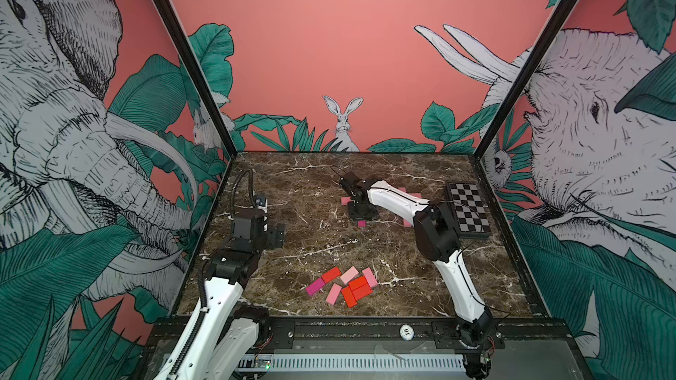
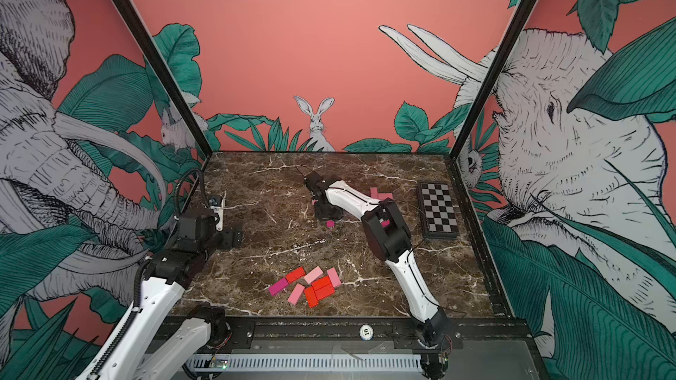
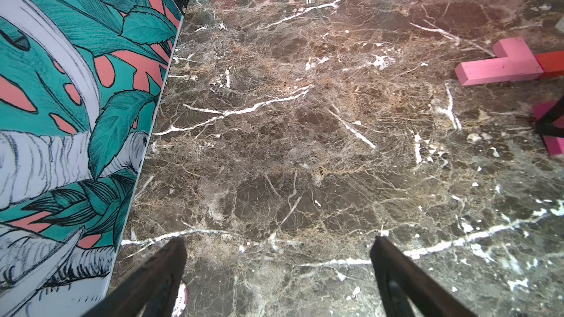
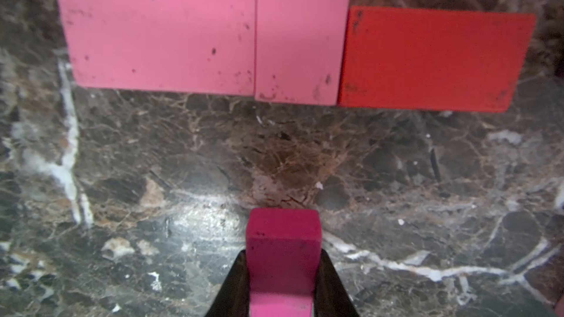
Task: Assemble the letter t with building blocks
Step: Assemble the building block at the center of the board.
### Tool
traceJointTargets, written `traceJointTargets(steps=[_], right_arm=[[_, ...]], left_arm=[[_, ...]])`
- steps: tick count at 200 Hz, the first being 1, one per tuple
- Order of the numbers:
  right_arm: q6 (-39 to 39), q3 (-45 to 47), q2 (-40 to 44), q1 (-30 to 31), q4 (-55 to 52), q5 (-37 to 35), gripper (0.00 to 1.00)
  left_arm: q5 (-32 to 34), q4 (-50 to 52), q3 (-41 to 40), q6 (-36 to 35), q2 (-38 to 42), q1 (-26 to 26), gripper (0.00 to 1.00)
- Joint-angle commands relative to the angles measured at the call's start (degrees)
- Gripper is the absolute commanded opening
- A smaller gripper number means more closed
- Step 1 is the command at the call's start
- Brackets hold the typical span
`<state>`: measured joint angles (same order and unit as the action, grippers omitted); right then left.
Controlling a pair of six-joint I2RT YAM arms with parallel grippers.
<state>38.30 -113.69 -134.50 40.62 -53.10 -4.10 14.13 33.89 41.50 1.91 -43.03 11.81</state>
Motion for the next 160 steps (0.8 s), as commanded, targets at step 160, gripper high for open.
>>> traceJointTargets(steps=[160], right_arm=[[0.29, -3.97, -5.45, -2.56, -1.13, -0.48, 0.16]], left_arm=[[0.06, -0.94, -0.27, 0.05, 0.82, -0.12, 0.97]])
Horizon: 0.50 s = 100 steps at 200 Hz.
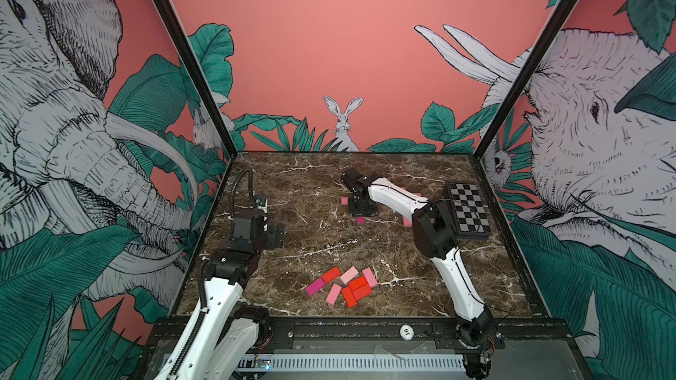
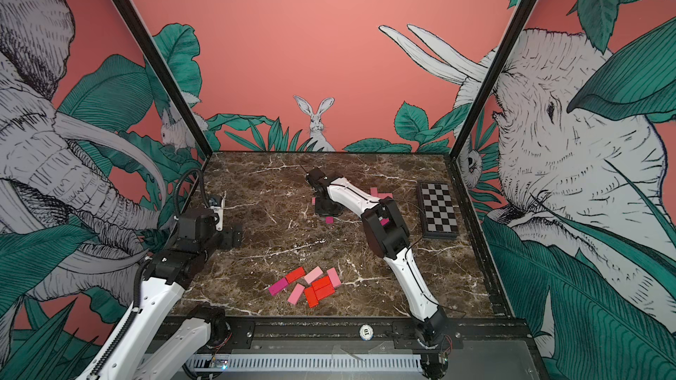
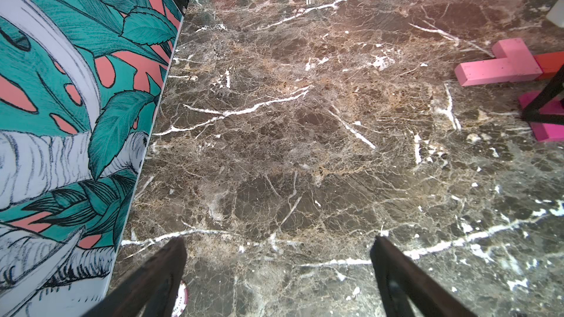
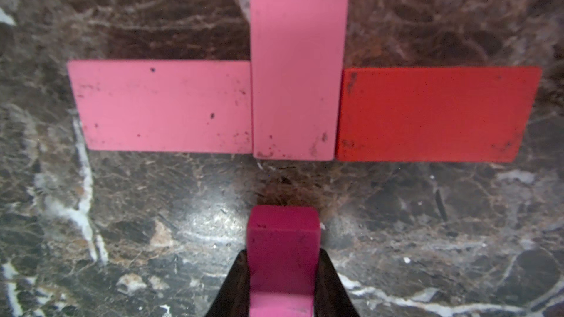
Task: Assemble the letter t with building blocks
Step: Assemble the building block at the center of the board.
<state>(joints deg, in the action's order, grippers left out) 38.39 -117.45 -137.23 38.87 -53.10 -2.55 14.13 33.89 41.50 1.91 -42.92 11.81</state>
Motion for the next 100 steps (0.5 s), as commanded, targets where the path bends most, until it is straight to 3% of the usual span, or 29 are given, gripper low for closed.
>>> traceJointTargets(steps=[1, 100], right_arm=[[0.20, -0.23, -2.71, -0.81, -1.13, -2.03, 0.16], [-0.54, -0.97, -4.38, -1.34, -0.11, -1.94, 0.17]], left_arm=[[0.04, -0.94, -0.27, 0.08, 0.72, -0.12, 0.97], [-0.07, -0.93, -0.28, 0.04, 0.40, -0.15, 0.97]])
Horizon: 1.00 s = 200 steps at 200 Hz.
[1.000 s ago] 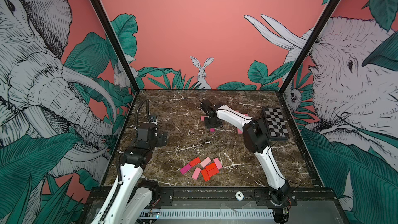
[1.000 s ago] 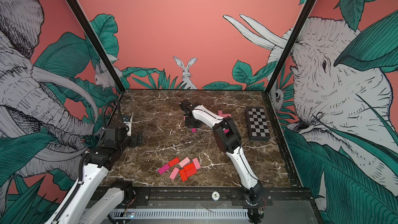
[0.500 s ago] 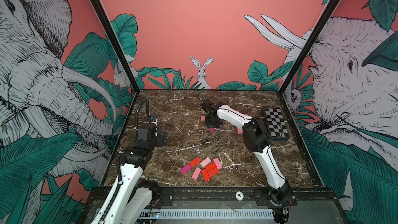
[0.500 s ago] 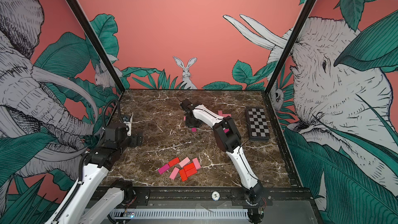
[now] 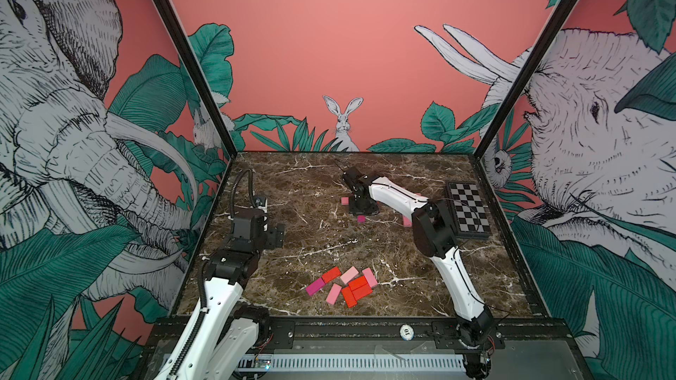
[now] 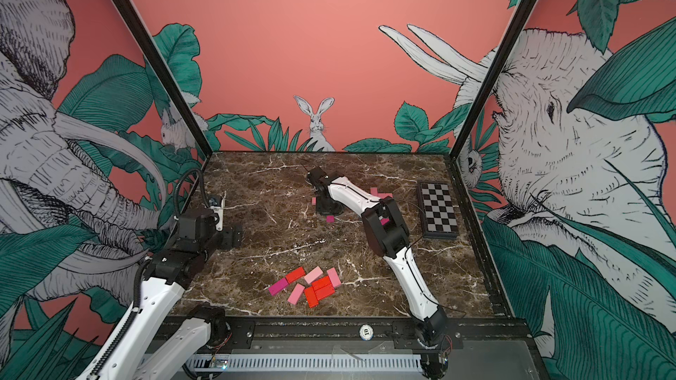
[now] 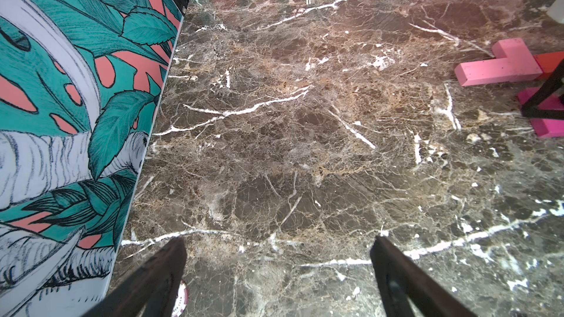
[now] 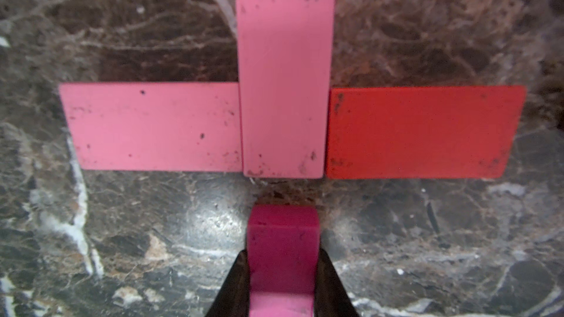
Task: Assemble the letter t with building blocks
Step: Assemble the building block at the center of the board.
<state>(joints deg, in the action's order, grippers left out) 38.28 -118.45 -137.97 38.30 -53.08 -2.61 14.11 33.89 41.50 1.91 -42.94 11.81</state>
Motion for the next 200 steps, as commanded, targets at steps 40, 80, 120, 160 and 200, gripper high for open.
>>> traceJointTargets(steps=[40, 80, 120, 160, 200], right_arm=[[-0.91, -1.04, -4.49, -0.99, -0.41, -2.11, 0.17], [-1.05, -1.34, -4.94, -1.22, -0.53, -2.53, 0.18], [-1.22, -1.25, -5.28, -1.30, -0.10, -2.57, 0.18], [-1.39, -1.56, -5.73, -1.48, 0.18, -2.81, 0.18], [-1.62, -2.13, -6.23, -1.65, 0.02, -3.03, 0.18]], left_arm=[[0.05, -0.88, -0.28, -0.03, 0.47, -0.20, 0.97], [0.04, -0.86, -0.27, 0.02, 0.26, -0.12, 0.97], [0.04, -0.97, -0.27, 0.02, 0.20, -0.12, 0.97], [0.04, -0.94, -0.20, -0.07, 0.09, -0.12, 0.97], [0.13, -0.95, -0.24, -0.12, 0.06, -0.12, 0.97]])
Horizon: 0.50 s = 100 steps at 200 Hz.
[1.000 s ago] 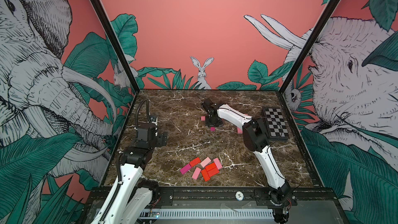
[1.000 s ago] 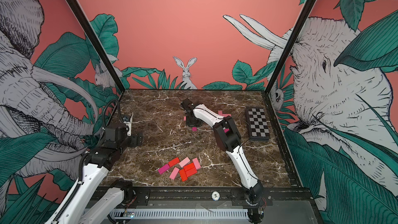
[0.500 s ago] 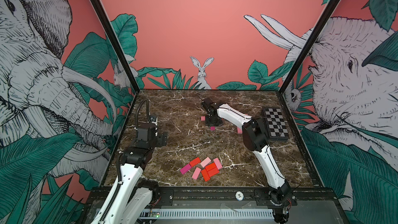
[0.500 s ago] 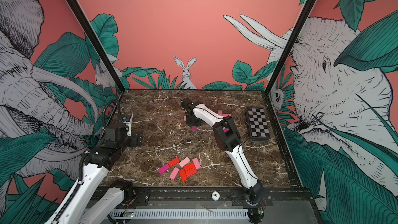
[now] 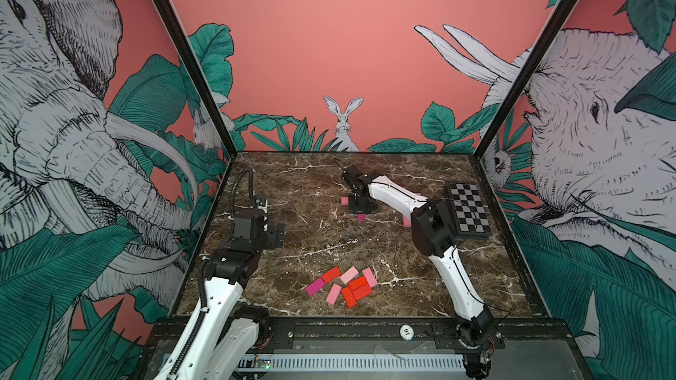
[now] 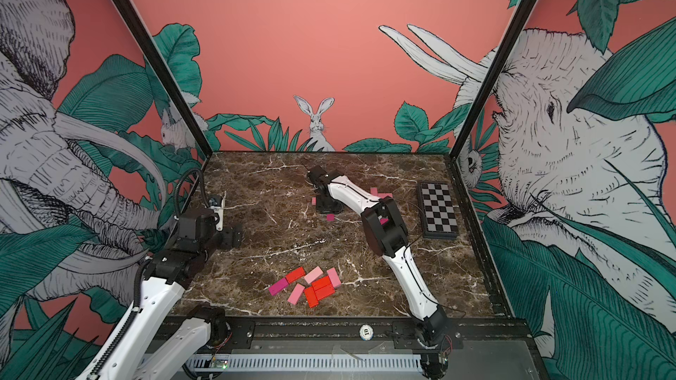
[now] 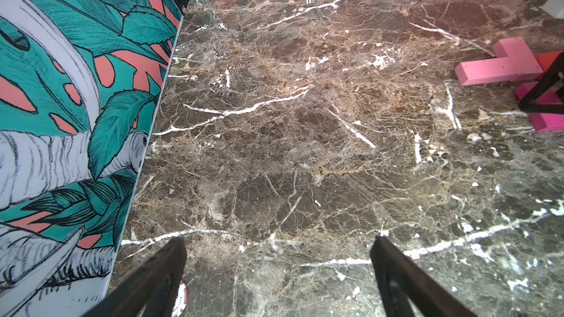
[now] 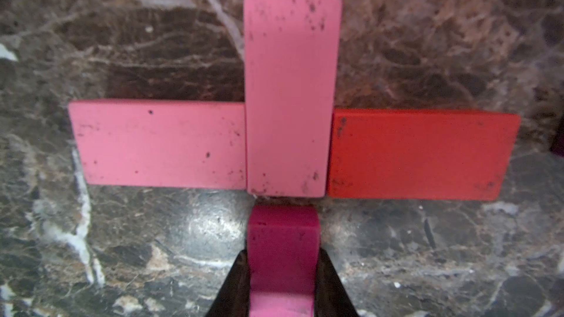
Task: Assemble the letter t with building blocks
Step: Assemble the building block at the center of the board.
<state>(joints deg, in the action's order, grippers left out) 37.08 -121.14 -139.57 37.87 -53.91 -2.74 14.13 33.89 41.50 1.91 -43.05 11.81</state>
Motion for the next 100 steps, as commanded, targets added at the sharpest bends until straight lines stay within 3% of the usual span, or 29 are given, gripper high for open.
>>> traceJointTargets(steps=[1, 100], right_arm=[[-0.38, 0.56, -4.65, -1.22, 0.84, -2.94, 0.18], [-0.93, 0.03, -5.36, -1.48, 1.43, -1.33, 0.18]], left_arm=[[0.11, -0.94, -0.21, -0.14, 0.16, -0.12, 0.97], [0.13, -0.86, -0.24, -0.11, 0.22, -0.12, 0.97]])
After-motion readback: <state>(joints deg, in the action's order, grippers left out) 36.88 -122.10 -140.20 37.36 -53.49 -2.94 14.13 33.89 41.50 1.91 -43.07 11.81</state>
